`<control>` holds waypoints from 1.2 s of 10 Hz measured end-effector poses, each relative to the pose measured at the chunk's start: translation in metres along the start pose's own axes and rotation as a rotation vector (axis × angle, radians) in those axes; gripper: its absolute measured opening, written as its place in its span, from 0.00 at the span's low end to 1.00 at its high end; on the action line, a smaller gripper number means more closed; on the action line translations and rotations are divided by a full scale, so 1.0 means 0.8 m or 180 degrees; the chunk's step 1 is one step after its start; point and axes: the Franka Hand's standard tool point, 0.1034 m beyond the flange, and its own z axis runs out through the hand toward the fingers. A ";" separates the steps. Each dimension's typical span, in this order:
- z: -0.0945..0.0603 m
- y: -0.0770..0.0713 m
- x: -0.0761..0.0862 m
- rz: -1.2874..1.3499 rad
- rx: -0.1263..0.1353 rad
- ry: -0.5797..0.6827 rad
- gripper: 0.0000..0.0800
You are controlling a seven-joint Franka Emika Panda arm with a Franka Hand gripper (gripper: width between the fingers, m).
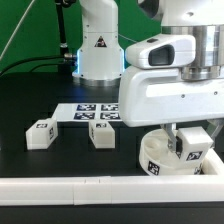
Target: Assemble stool
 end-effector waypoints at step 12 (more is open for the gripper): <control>-0.002 0.054 -0.023 0.3829 -0.0186 0.0072 0.43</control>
Offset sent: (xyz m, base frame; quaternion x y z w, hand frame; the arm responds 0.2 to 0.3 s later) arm -0.0132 0.0039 -0.0068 0.1171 -0.0628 0.2646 0.9552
